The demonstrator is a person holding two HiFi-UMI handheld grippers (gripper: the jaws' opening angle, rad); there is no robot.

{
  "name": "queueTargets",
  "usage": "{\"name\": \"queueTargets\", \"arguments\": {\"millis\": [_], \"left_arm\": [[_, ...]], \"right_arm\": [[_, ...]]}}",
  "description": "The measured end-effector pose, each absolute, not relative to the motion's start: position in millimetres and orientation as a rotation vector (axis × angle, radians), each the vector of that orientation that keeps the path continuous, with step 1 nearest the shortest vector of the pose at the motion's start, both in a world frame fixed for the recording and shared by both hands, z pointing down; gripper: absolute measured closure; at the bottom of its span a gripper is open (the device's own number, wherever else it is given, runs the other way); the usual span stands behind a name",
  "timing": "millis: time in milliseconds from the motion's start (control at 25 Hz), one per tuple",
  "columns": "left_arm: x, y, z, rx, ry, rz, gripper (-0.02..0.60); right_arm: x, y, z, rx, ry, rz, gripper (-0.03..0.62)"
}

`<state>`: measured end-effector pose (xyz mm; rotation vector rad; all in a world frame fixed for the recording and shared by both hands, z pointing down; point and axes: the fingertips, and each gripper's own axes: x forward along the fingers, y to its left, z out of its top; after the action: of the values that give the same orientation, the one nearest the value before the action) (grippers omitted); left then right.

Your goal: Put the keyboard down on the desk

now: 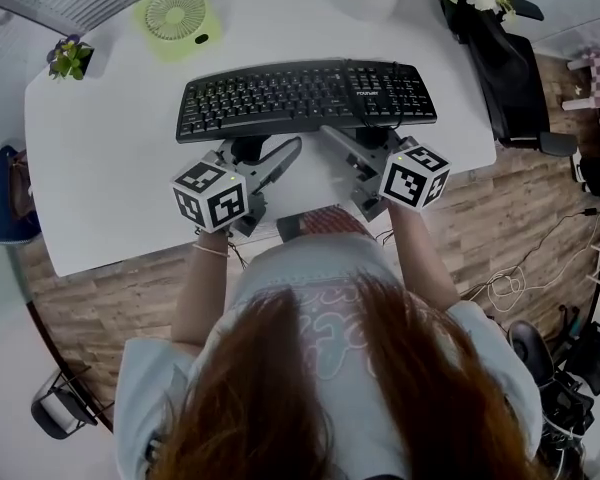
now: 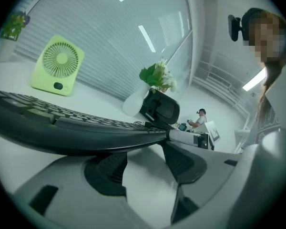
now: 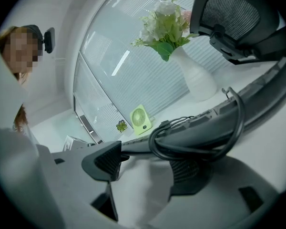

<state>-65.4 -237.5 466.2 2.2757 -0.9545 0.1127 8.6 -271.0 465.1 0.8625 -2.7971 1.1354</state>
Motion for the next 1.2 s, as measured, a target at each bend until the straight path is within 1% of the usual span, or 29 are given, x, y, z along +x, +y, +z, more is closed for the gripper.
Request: {"name": "queueTargets", "arguments": {"millis": [320,560,1200], "left_arm": [[-59.3,-246.5,466.4,2.187,-1.006,-0.019,0.361],[-59.8,-241.6,467.7,2.168,-1.039,0.035,0.365],[-63.9,-225.6,477.3,2.145,-1.115,0.176,0.367]], "right_arm": [[16.5,-270.3,468.0,0.904,-2.784,1.124,0.277],[13.6,-263.0,469.8,0.938,-2.750,1.084,0.313],[9.2,-247.2,478.8,1.004,-2.652,1.100,0.313]]}}
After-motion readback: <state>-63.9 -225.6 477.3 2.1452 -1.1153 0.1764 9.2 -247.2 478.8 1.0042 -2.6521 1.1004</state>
